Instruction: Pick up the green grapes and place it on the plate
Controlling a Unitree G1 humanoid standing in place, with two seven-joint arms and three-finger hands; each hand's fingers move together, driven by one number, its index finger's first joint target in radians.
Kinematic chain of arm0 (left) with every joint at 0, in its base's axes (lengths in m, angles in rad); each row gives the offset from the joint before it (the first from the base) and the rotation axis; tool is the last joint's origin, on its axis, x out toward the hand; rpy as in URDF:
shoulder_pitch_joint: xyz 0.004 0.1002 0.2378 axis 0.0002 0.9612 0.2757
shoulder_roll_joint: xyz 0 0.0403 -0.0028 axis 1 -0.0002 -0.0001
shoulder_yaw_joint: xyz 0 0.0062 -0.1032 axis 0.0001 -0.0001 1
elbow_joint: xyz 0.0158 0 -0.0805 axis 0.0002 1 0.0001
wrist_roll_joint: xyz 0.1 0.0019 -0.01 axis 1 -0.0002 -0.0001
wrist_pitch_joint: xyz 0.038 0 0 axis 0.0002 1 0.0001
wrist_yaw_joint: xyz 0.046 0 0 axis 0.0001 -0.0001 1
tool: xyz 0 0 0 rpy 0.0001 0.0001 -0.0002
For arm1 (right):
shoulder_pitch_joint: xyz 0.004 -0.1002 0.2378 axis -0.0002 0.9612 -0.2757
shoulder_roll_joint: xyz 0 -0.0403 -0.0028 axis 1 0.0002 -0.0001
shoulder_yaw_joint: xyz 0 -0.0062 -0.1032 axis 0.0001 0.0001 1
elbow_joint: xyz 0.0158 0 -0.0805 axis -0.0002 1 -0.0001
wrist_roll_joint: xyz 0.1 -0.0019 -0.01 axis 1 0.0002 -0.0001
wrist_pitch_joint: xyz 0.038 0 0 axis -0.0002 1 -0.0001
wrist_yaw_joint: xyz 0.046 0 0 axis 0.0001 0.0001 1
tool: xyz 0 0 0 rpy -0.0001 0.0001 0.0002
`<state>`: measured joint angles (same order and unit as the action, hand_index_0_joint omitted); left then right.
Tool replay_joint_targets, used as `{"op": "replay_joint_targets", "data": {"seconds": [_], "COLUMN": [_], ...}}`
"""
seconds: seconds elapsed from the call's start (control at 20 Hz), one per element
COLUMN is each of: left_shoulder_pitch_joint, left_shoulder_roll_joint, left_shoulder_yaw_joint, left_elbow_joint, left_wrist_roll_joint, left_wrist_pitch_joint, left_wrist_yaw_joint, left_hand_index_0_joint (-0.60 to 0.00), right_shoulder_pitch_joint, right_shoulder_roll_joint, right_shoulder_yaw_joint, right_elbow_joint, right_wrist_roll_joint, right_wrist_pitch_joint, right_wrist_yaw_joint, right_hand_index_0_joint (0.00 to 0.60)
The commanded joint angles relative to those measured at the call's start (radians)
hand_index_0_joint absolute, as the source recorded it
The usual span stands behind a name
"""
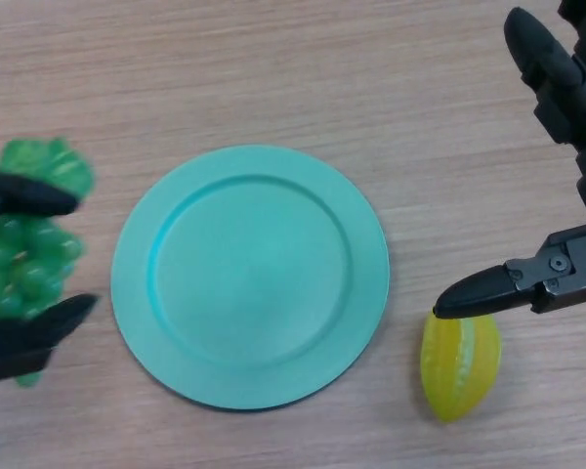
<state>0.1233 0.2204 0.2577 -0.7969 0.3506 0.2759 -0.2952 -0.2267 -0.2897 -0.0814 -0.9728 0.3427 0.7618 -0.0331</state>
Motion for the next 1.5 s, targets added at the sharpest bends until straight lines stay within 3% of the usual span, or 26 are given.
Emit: {"op": "replay_joint_targets", "data": {"seconds": [0.05, 0.1, 0.2, 0.3, 0.35, 0.4, 0.45, 0.7, 1.0, 1.1, 1.15, 1.25, 1.3, 1.4, 1.5], "left_shoulder_pitch_joint": [-0.071, -0.083, -0.141, -0.155, -0.155, -0.152, -0.141, -0.147, -0.242, -0.262, -0.257, -0.240, -0.234, -0.206, -0.184], "left_shoulder_roll_joint": [0.053, 0.059, 0.036, 0.032, 0.037, 0.042, 0.048, 0.048, 0.068, 0.048, 0.057, 0.109, 0.117, 0.132, 0.122], "left_shoulder_yaw_joint": [-0.026, -0.037, -0.063, -0.070, -0.076, -0.081, -0.097, -0.107, -0.041, 0.012, 0.063, 0.123, 0.135, 0.123, 0.097], "left_elbow_joint": [-0.070, -0.063, -0.086, -0.093, -0.094, -0.095, -0.096, -0.101, -0.189, -0.222, -0.239, -0.248, -0.248, -0.227, -0.190], "left_wrist_roll_joint": [0.100, 0.129, 0.107, 0.076, 0.056, 0.038, 0.005, 0.009, -0.213, -0.404, -0.577, -0.774, -0.809, -0.787, -0.691], "left_wrist_pitch_joint": [-0.115, -0.128, -0.018, 0.021, 0.038, 0.050, 0.070, 0.066, 0.239, 0.251, 0.245, 0.229, 0.228, 0.174, 0.103], "left_wrist_yaw_joint": [-0.029, -0.031, -0.021, 0.000, 0.008, 0.012, 0.013, 0.009, -0.001, 0.040, 0.088, 0.174, 0.183, 0.189, 0.170], "left_hand_index_0_joint": [-0.600, -0.600, -0.600, -0.401, -0.251, -0.150, -0.008, 0.000, 0.000, 0.000, 0.000, 0.000, 0.000, 0.000, 0.000], "right_shoulder_pitch_joint": [-0.029, -0.029, -0.037, -0.038, -0.036, -0.035, -0.031, -0.035, -0.037, -0.041, -0.041, -0.026, -0.021, -0.008, -0.002], "right_shoulder_roll_joint": [-0.014, -0.014, -0.020, -0.023, -0.024, -0.024, -0.026, -0.034, -0.055, -0.061, -0.065, -0.068, -0.071, -0.072, -0.078], "right_shoulder_yaw_joint": [-0.047, -0.048, -0.060, -0.063, -0.063, -0.065, -0.074, -0.085, -0.115, -0.119, -0.123, -0.131, -0.136, -0.140, -0.145], "right_elbow_joint": [-0.056, -0.056, -0.057, -0.057, -0.058, -0.058, -0.057, -0.064, -0.062, -0.065, -0.069, -0.071, -0.072, -0.071, -0.059], "right_wrist_roll_joint": [0.020, 0.021, 0.029, 0.032, 0.033, 0.035, 0.044, 0.060, 0.091, 0.096, 0.097, 0.083, 0.082, 0.063, 0.032], "right_wrist_pitch_joint": [-0.104, -0.103, -0.095, -0.093, -0.094, -0.095, -0.100, -0.089, -0.088, -0.084, -0.082, -0.097, -0.100, -0.118, -0.125], "right_wrist_yaw_joint": [-0.023, -0.024, -0.024, -0.024, -0.024, -0.023, -0.023, -0.035, -0.037, -0.039, -0.039, -0.027, -0.025, -0.014, 0.016], "right_hand_index_0_joint": [0.000, 0.000, 0.000, 0.000, 0.000, 0.000, 0.000, 0.000, 0.000, 0.000, 0.000, 0.000, 0.000, 0.000, 0.000]}}
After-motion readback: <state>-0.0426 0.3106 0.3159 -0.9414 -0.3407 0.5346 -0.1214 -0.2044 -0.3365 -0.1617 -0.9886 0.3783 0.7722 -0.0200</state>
